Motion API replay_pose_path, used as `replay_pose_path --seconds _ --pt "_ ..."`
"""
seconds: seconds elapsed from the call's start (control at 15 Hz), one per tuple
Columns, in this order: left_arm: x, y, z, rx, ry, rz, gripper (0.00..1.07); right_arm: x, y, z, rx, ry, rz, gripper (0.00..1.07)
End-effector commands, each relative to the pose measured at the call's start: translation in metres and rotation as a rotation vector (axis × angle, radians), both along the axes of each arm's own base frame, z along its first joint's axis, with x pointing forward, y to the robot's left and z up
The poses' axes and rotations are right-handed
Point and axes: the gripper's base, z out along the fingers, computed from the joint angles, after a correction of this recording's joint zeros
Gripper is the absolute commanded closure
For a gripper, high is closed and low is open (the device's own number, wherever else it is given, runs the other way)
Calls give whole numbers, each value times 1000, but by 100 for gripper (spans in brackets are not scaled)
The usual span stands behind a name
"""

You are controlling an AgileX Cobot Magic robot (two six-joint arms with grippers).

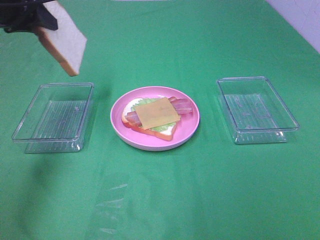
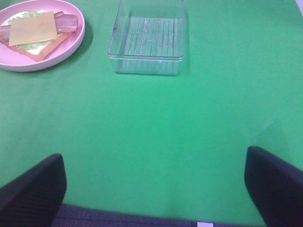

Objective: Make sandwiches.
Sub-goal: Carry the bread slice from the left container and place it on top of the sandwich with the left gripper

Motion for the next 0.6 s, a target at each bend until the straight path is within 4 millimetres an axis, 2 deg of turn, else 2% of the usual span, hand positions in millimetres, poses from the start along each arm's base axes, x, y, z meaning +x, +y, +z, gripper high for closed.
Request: replay_pose_path --seconds 0.07,0.2,0.33,0.4,0.47,0.6 --pt "-4 -34 10 -62 -88 -34 85 -4 0 -1 -1 -34 -6 9" --pt "-5 -62 1 -121 -84 -51 85 -4 0 -1 -1 -34 -6 9" --pt "-6 -90 -18 -150 -48 -76 85 -4 0 -1 -1 -34 -6 9" --pt "-7 -99 -24 -154 -33 -88 85 -4 0 -1 -1 -34 -6 9" --pt "-10 -125 -45 -168 20 -118 85 -4 0 -1 -1 -34 -6 9" --pt "-9 -145 -63 -176 71 -142 85 -4 0 -1 -1 -34 -6 9"
